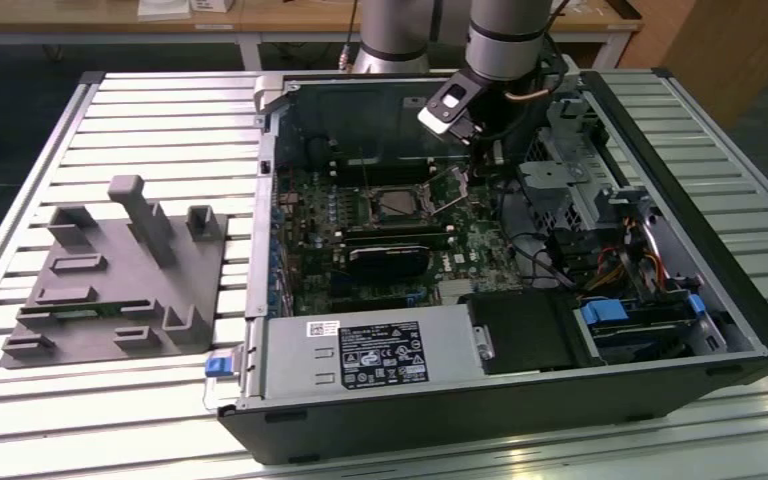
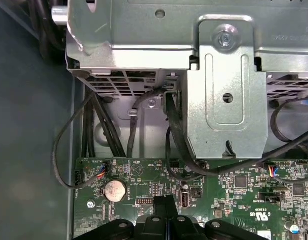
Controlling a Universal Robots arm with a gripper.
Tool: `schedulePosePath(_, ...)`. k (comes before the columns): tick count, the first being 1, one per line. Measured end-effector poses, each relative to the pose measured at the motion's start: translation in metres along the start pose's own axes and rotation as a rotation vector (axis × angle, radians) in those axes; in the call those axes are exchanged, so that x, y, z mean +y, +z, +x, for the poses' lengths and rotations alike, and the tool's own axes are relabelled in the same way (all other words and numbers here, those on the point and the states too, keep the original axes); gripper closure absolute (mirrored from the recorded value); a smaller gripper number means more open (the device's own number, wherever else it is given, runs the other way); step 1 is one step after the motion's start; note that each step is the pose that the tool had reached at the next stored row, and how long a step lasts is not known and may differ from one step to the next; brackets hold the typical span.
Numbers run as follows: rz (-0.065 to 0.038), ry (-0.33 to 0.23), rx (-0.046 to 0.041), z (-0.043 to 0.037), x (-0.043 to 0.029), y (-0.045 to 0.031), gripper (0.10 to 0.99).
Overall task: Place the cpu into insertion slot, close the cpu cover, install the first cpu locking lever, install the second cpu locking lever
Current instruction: 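Close the cpu cover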
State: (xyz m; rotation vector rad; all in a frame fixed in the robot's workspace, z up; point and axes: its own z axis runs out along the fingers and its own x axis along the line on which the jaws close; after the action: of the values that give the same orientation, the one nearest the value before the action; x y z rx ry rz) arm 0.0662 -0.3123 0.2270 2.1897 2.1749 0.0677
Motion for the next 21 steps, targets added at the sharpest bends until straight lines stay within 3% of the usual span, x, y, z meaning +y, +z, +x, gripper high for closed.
schedulePosePath(4,0.002,0.0,0.0002,0.0,0.0,0.0002,0.98)
schedulePosePath(13,0.078,-0.001,-0.001,0.0,0.0007,0.0007,0.98)
schedulePosePath(18,0.127,-0.001,-0.0013,0.0001,0.001,0.0013,0.98)
schedulePosePath(21,0.132,-0.001,-0.0018,0.0,0.001,0.0011,0.98)
